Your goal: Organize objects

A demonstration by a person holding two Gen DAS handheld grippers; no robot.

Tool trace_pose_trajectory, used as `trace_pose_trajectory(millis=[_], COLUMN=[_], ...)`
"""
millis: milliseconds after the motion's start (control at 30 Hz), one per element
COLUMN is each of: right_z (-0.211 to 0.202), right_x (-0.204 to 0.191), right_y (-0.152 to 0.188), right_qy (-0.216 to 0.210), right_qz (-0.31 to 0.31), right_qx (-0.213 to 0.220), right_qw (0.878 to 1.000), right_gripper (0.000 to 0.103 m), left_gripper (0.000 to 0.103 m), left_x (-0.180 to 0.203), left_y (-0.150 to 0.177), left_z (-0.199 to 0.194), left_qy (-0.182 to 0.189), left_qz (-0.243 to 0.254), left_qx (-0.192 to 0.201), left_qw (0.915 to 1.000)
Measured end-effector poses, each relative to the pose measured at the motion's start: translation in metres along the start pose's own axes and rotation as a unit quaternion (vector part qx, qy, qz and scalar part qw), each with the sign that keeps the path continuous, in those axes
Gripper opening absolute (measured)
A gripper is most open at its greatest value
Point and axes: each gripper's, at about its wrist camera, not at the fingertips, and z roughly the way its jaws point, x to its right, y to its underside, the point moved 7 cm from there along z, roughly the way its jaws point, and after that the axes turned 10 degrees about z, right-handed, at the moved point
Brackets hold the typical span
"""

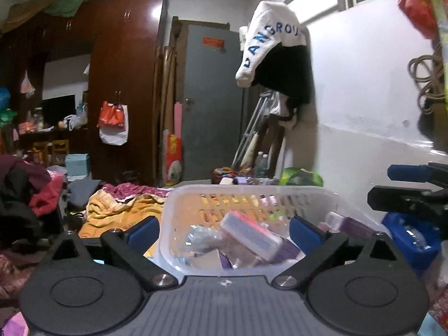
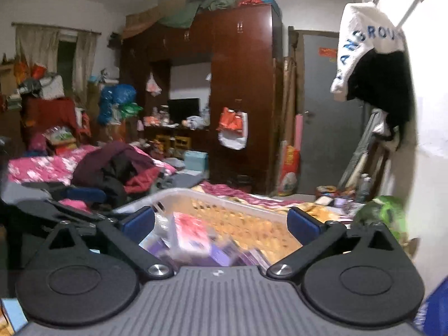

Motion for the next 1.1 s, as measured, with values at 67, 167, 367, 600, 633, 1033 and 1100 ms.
trace_pose_trajectory(millis=[67, 167, 367, 600, 633, 1033, 1100], right_z=[-0.005, -0.009, -0.031, -0.027, -0.026, -0.027, -0.027], right_x=[0.008, 0.025, 0.038, 0.027, 0.027, 0.027, 0.028], right_y=[0.003, 0.01, 0.019, 0.023, 0.024, 0.035, 0.035], right_qy=[0.029, 0.062, 0.049, 0.043, 0.044, 0.041, 0.04], right_qz=[-0.004, 0.029, 0.066, 0.04, 0.037, 0.046, 0.045], right_qx=[-0.001, -0.018, -0.006, -0.032, -0.035, -0.04, -0.039], right_qw=[1.0, 0.998, 0.997, 0.998, 0.998, 0.997, 0.997], right_gripper=[0.103, 0.103, 0.103, 0.103, 0.103, 0.103, 0.103], left_gripper=[0.1, 0.1, 0.1, 0.1, 0.1, 0.1, 0.1], left_x=[0.001, 0.007, 0.017, 0.028, 0.028, 0.033, 0.033], left_y=[0.001, 0.002, 0.0, 0.001, 0.001, 0.013, 0.014], left_z=[-0.01, -0.021, -0.041, -0.047, -0.047, -0.046, -0.046], left_qy=[-0.012, -0.032, -0.026, -0.014, -0.012, -0.004, -0.004], left_qz=[0.004, 0.014, 0.023, 0.041, 0.041, 0.041, 0.04], left_qx=[0.005, 0.007, 0.01, 0.001, 0.002, -0.008, -0.009], left_qw=[0.9999, 0.9994, 0.9994, 0.9991, 0.9991, 0.9991, 0.9991])
